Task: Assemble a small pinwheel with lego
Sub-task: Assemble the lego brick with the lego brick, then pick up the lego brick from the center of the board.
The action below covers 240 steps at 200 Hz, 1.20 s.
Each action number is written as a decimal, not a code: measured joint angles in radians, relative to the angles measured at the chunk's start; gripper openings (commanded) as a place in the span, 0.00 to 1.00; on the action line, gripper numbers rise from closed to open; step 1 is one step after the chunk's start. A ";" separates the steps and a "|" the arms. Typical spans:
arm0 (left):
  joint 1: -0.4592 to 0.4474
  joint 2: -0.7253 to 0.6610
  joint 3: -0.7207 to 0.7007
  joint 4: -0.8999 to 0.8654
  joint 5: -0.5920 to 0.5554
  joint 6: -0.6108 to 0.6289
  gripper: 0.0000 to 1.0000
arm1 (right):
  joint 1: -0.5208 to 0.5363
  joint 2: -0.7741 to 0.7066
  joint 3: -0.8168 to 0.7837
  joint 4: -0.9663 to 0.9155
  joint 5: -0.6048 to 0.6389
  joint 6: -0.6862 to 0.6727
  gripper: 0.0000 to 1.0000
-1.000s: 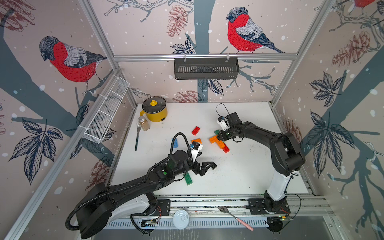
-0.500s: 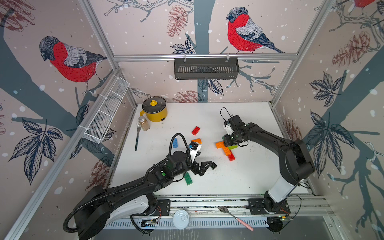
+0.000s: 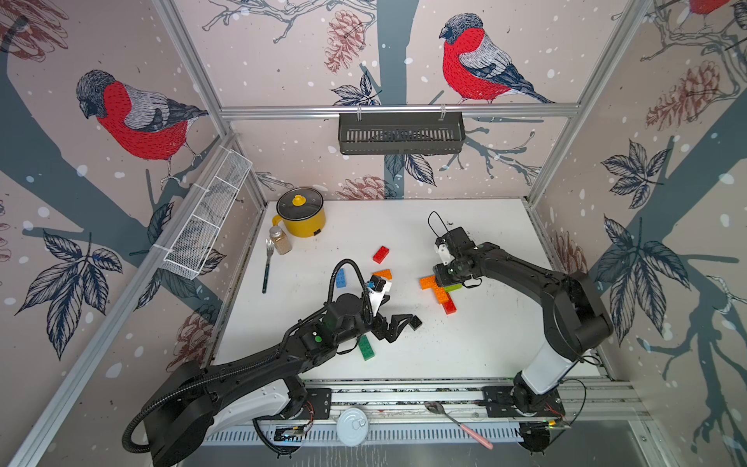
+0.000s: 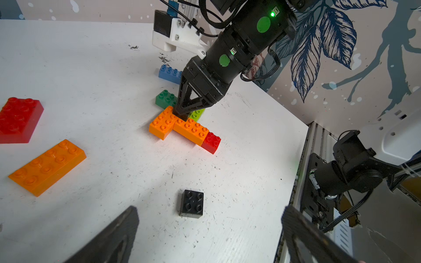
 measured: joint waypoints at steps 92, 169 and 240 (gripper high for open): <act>0.000 -0.002 -0.001 0.000 0.000 0.000 0.98 | 0.006 -0.072 0.013 0.021 -0.010 -0.008 0.99; 0.000 -0.048 -0.023 0.000 -0.071 -0.011 0.98 | 0.003 -0.331 -0.009 0.123 0.032 0.019 0.99; 0.000 -0.225 -0.133 0.068 -0.195 -0.090 0.98 | -0.146 -0.589 -0.272 0.367 -0.053 0.204 0.99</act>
